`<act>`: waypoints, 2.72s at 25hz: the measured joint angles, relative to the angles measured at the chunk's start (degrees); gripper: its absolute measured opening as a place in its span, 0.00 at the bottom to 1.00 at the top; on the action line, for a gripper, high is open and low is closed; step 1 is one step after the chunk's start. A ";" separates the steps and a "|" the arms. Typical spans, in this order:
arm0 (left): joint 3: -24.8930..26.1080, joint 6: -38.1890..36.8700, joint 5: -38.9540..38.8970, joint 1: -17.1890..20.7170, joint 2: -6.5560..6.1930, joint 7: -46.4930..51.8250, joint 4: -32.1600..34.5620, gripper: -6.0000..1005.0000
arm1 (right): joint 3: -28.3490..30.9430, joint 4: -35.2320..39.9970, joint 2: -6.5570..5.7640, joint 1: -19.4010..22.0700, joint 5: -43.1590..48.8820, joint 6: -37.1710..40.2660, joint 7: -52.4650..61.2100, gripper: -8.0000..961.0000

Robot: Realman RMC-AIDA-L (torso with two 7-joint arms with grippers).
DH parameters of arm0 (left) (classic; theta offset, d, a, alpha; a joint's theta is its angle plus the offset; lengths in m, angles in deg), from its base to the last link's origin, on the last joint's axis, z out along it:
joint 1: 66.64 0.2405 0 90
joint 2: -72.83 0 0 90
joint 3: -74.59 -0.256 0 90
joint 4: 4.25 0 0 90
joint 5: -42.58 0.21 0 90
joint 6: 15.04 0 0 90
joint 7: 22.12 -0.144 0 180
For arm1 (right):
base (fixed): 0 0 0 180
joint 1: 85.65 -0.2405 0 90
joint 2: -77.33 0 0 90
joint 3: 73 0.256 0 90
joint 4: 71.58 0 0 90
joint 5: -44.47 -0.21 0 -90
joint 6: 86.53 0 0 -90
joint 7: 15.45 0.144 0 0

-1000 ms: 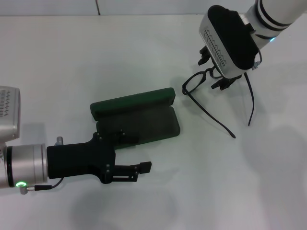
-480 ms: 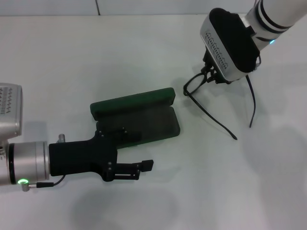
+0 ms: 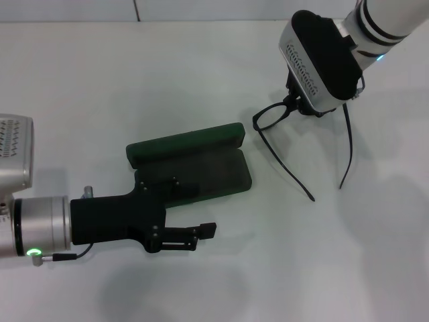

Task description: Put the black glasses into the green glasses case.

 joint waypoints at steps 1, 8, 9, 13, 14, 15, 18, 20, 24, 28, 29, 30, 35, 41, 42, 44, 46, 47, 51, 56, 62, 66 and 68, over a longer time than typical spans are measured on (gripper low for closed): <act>0.00 0.00 0.00 -0.02 0.00 0.00 0.00 0.86 | 0.07 0.03 -0.05 -0.03 0.10 0.07 0.07 0.10; 0.00 0.00 0.00 -0.09 0.00 0.00 -0.02 0.86 | 0.32 0.27 -0.66 -0.21 0.31 1.40 0.84 0.08; 0.00 0.00 0.00 -0.09 0.00 0.00 -0.02 0.86 | 0.34 0.31 -0.86 -0.39 0.27 1.95 1.02 0.08; 0.00 0.00 0.00 -0.08 0.00 0.00 -0.02 0.86 | 1.23 0.39 -1.43 -0.95 0.18 3.63 1.81 0.08; 0.00 0.00 0.00 -0.08 0.00 0.00 -0.02 0.86 | 1.86 0.42 -1.58 -1.12 0.35 3.97 2.00 0.08; 0.00 0.00 0.00 -0.08 0.00 0.00 -0.02 0.86 | 2.32 0.44 -1.73 -1.28 0.42 4.48 2.25 0.07; 0.00 0.00 0.00 -0.08 0.00 0.00 -0.02 0.86 | 3.27 0.72 -2.39 -1.66 0.46 6.45 3.49 0.06; 0.00 0.00 0.00 -0.08 -0.02 0.00 -0.02 0.86 | 3.50 1.13 -2.79 -1.76 0.41 7.54 4.70 0.06; 0.00 0.00 0.00 -0.18 -0.08 0.00 -0.02 0.86 | 3.74 2.10 -3.72 -1.85 0.44 10.58 7.42 0.05; 0.00 0.00 0.00 -0.25 -0.09 0.15 0.05 0.86 | 7.28 2.69 -5.11 -1.84 0.59 13.98 8.42 0.05; 0.00 -0.01 -0.03 -0.29 -0.09 0.25 0.07 0.86 | 8.30 2.72 -5.52 -1.83 0.60 14.76 8.47 0.05; 0.00 -0.02 -0.07 -0.33 -0.10 0.34 0.09 0.86 | 9.21 2.73 -5.93 -1.83 0.61 15.39 8.56 0.05; 0.00 -0.19 -0.49 -0.56 -0.17 0.47 0.33 0.86 | 10.69 3.41 -7.13 -1.75 0.60 18.19 12.58 0.05; 0.14 -0.37 -0.69 -0.88 -0.18 0.84 0.01 0.86 | 12.25 7.53 -7.22 2.09 0.17 21.16 17.74 0.05; 0.22 -0.42 -0.89 -0.88 -0.18 0.86 0.01 0.86 | 13.45 8.29 -7.28 2.90 0.25 21.98 17.95 0.05; 0.27 -0.45 -1.28 -0.88 -0.18 0.89 0.00 0.86 | 16.95 9.81 -7.65 4.34 0.33 24.19 18.14 0.05; 0.31 -0.54 -1.72 -0.88 -0.18 0.89 0.18 0.86 | 20.54 10.88 -8.00 5.46 0.15 26.08 18.50 0.05; 0.37 -0.58 -1.88 -0.88 -0.18 0.89 0.30 0.86 | 22.18 11.41 -8.01 6.09 0.07 26.49 18.71 0.05; 0.44 -0.75 -3.11 -0.69 -0.30 0.38 0.42 0.86 | 27.34 14.39 -6.37 9.34 -0.23 26.56 19.29 0.05; 0.49 -2.29 -6.32 -0.48 -0.50 -1.65 0.49 0.86 | 28.49 19.17 -4.42 15.00 -5.63 26.42 18.60 0.05; 0.47 -3.42 -14.14 0.45 -1.29 -5.89 0.51 0.85 | 28.27 20.64 -4.20 19.99 -12.95 24.69 16.27 0.05; 0.53 -4.73 -16.76 0.46 -1.41 -10.00 0.51 0.81 | 28.56 20.53 -3.87 20.84 -14.26 24.49 14.41 0.05; 0.53 -5.68 -17.79 0.37 -1.38 -13.12 0.52 0.79 | 28.48 20.49 -3.76 20.91 -15.82 24.58 13.23 0.05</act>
